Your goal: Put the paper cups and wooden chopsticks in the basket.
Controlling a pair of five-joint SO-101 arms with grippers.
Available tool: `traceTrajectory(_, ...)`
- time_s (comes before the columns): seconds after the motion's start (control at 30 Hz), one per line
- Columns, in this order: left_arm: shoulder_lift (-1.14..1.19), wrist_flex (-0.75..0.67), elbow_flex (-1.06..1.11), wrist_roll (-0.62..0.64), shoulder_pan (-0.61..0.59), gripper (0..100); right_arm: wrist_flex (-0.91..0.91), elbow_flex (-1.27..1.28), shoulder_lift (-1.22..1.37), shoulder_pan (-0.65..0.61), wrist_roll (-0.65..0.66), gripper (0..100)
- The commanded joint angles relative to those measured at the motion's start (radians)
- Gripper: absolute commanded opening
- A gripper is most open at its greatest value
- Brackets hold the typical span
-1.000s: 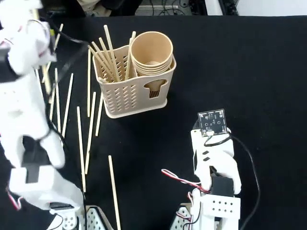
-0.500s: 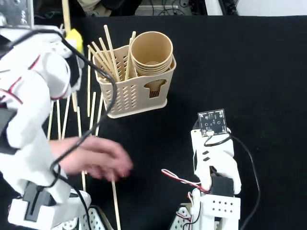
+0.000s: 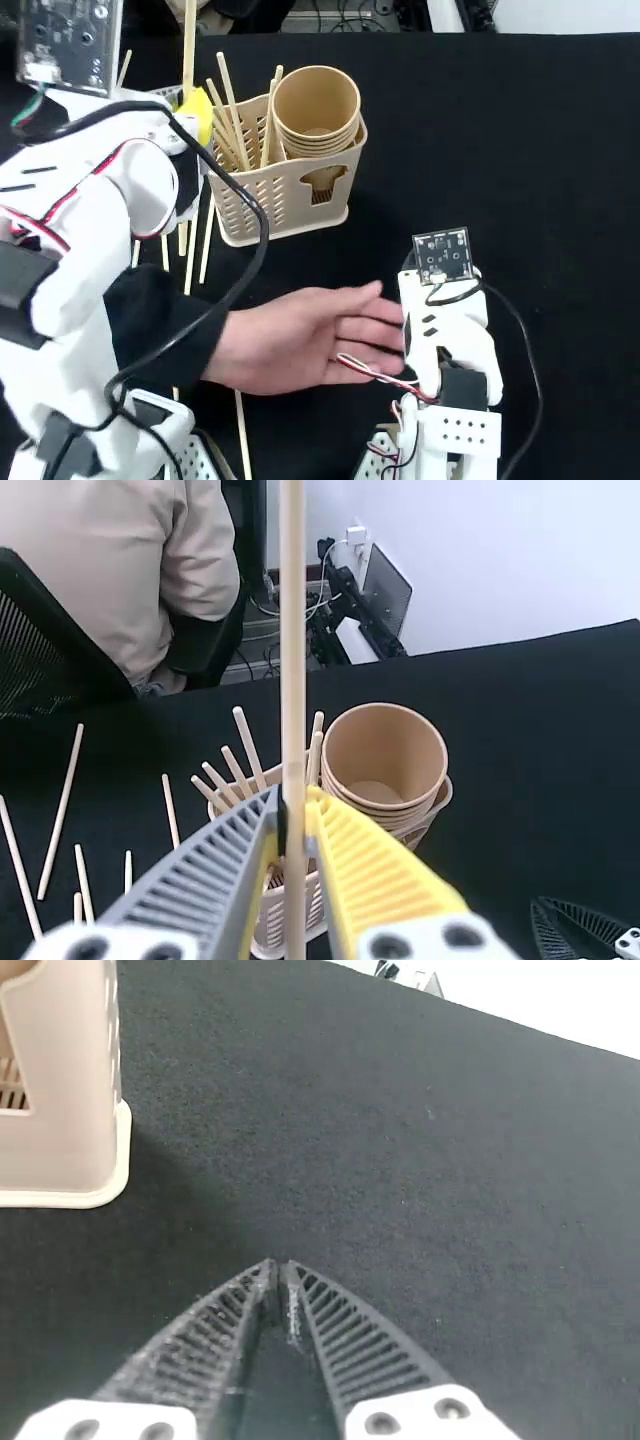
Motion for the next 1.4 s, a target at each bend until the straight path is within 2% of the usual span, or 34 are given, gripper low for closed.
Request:
traceTrajectory(0.0,-0.181,-0.203,0.351,-0.011,0.004,3,-0.018,-0.007,-0.012,-0.012,0.009,1.3)
traceTrajectory(0.13,-0.436,-0.516,0.771,-0.069,0.01,3,-0.02,-0.007,-0.012,-0.012,0.009,1.3)
traceTrajectory(0.3,-0.664,-1.016,1.237,-0.069,0.005,3,-0.02,-0.007,-0.012,-0.012,0.009,1.3)
traceTrajectory(0.47,-0.678,-1.582,1.606,-0.074,0.002,3,-0.02,-0.007,-0.013,-0.012,0.009,1.3)
traceTrajectory(0.53,-0.641,-1.728,1.678,-0.074,0.002,3,-0.02,-0.007,-0.013,-0.012,0.009,1.3)
traceTrajectory(0.63,-0.552,-1.797,1.684,-0.068,0.002,3,-0.02,-0.007,-0.013,-0.012,0.009,1.3)
traceTrajectory(1.03,-0.183,-1.801,1.437,-0.068,-0.067,3,-0.02,-0.005,-0.013,-0.012,0.009,1.3)
traceTrajectory(1.37,-0.071,-1.806,1.46,-0.068,-0.074,3,-0.02,-0.005,-0.013,-0.012,0.009,1.3)
